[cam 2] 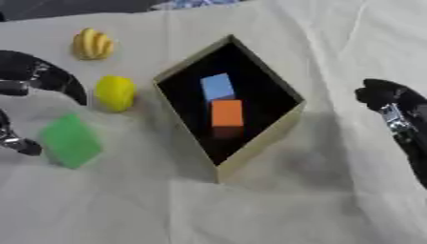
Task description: Pick up objects on the table and place them in the box.
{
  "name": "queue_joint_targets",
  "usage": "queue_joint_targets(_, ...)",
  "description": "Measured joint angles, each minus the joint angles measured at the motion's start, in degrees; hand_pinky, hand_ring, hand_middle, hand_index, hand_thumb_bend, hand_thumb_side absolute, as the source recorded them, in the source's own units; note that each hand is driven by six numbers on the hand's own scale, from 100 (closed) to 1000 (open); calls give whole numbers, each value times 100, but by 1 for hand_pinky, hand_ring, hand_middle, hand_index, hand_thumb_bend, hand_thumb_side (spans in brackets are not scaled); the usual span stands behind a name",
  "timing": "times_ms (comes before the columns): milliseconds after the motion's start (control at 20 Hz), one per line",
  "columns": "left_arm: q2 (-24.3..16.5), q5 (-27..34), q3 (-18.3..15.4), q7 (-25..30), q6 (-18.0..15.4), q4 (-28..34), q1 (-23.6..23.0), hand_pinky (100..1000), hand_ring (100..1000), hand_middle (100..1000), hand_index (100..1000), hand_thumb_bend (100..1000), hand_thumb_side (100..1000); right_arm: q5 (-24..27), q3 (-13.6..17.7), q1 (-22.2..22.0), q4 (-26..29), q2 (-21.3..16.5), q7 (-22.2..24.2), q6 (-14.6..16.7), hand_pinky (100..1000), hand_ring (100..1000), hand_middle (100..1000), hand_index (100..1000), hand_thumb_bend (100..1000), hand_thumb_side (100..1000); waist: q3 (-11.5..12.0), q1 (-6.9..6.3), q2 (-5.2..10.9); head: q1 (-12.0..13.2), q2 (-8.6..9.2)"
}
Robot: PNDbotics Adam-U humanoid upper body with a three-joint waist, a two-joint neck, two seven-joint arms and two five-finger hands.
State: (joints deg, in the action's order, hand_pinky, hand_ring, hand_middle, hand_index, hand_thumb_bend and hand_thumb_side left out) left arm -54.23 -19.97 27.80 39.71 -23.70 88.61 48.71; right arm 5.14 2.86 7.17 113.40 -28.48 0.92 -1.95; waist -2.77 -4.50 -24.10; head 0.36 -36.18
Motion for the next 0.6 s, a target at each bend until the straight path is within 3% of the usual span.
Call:
queue_joint_targets(250,157,93,137,65,65,-224,79,817,758,699,822,554,168,0,1,2,0,7,-1,1,929,847,756,851,100,782,-1,6,0,6,0)
queue_joint_targets(550,276,274,215,121,121,-421,136,760,624,507,640,388,102,0,34,2,0,49,-11,9,929,847,756,851,100,778,-3,14,0,11,0)
queue_joint_targets(600,279,287,216,129,128,-426,137,756,615,493,621,338,142,0,35,2,0,50,-15,12,929,847,756,851,100,772,-3,14,0,13,0)
